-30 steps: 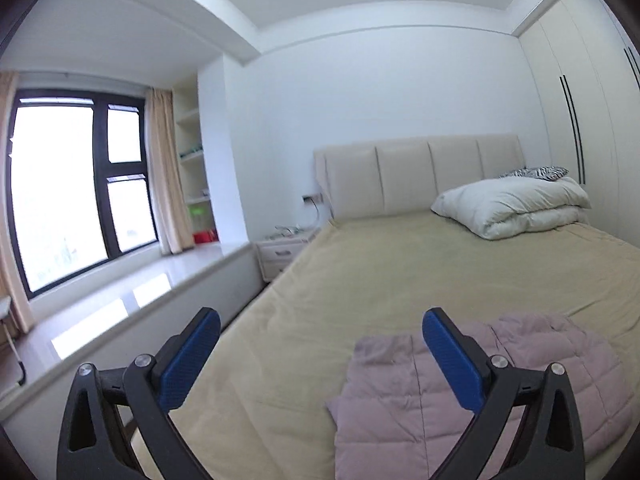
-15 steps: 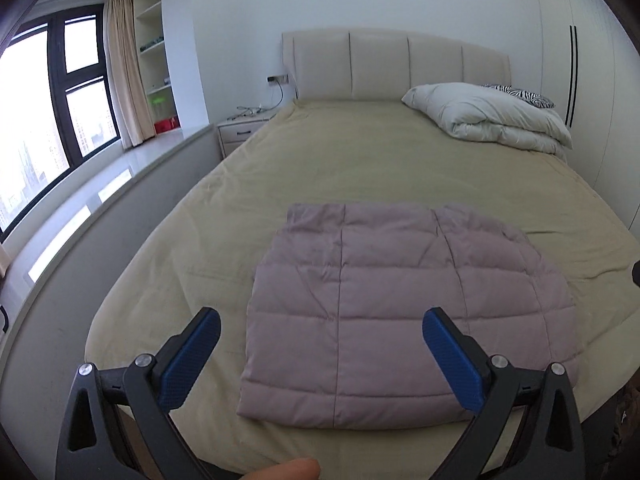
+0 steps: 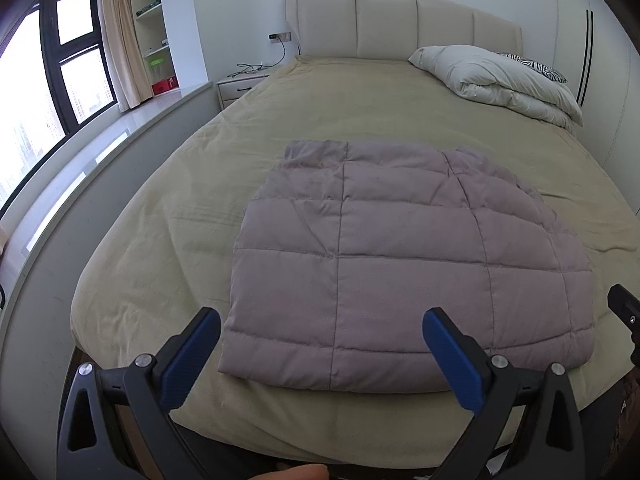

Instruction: Fold large clothes

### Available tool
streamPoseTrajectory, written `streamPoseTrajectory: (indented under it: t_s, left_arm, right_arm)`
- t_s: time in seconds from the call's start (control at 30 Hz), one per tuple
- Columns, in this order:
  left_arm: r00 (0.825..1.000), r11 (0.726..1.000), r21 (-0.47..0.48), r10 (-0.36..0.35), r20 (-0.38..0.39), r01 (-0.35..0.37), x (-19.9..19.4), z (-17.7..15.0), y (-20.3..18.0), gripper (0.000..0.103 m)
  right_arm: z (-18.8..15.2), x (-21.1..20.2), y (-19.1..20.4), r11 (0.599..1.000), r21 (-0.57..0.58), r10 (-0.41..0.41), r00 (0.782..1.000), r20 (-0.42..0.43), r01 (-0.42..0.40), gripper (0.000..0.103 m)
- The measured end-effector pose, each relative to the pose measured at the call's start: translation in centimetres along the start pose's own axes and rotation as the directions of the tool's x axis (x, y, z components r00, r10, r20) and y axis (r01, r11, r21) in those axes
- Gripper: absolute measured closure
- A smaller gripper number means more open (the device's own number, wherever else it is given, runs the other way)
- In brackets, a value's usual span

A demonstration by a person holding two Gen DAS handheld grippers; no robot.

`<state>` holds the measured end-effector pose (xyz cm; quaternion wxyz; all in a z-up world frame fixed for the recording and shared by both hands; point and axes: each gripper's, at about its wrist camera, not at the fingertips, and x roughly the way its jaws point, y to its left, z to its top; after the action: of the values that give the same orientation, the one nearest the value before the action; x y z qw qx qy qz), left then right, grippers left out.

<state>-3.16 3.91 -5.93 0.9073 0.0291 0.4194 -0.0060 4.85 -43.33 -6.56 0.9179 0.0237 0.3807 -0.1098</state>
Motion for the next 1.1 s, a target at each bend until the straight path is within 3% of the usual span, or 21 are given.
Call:
streamPoseTrajectory:
  t_s: [0.23, 1.1]
  left_arm:
    - [1.000, 1.000, -0.003, 0.001, -0.007, -0.001, 0.3, -0.2, 0.0, 0.000]
    - [1.000, 1.000, 0.004, 0.000, -0.019, 0.000, 0.6, -0.3, -0.3, 0.000]
  right_arm:
    - [-0.6, 0.8, 0.7, 1.000, -0.023, 0.003, 0.999, -0.044, -0.004, 0.000]
    - [-0.5, 2.3, 1.3, 0.999, -0.028, 0.023, 0.997, -0.073, -0.025, 0.000]
